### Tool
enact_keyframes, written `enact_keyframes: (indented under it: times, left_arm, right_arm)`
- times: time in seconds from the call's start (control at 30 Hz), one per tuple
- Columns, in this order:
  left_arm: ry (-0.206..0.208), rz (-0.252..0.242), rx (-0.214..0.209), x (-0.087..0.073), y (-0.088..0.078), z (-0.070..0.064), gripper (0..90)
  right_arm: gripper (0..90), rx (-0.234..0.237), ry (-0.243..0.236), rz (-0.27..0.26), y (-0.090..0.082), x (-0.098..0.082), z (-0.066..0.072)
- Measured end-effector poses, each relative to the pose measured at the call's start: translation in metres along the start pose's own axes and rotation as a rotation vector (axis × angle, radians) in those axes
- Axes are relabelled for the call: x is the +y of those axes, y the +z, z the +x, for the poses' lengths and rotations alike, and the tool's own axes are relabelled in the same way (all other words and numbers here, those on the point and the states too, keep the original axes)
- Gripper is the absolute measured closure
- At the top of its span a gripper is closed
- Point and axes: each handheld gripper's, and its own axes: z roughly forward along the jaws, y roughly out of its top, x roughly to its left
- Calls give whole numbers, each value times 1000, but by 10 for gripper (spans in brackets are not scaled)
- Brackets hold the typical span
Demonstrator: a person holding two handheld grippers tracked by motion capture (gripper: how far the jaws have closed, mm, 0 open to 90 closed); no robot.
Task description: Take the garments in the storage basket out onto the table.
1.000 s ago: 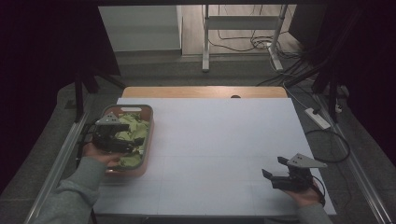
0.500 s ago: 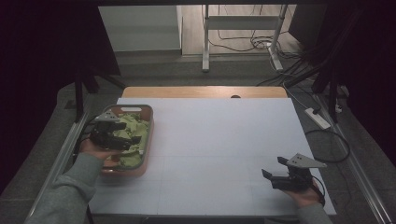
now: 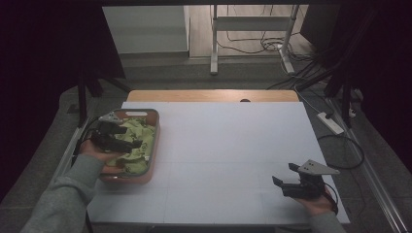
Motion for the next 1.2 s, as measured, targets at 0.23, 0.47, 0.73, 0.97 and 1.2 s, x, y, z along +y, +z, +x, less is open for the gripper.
enact_keyframes:
  times: [0.23, 0.47, 0.73, 0.97, 1.2]
  left_arm:
    - [2, 74, 8, -1, 7, 14, 136]
    - [-4, 149, 34, 5, 19, 24, 135]
    - [-7, 220, 71, 12, 33, 25, 127]
    - [-36, 271, 104, 13, 45, 32, 124]
    - [-56, 315, 109, 12, 55, 38, 119]
  right_arm:
    - [182, -1, 1, 2, 0, 0, 0]
    - [182, 0, -1, 3, 1, 0, 0]
    - [182, 1, -2, 6, 1, 0, 0]
    - [182, 1, -2, 9, 1, -1, 0]
    - [182, 2, -1, 10, 2, -1, 0]
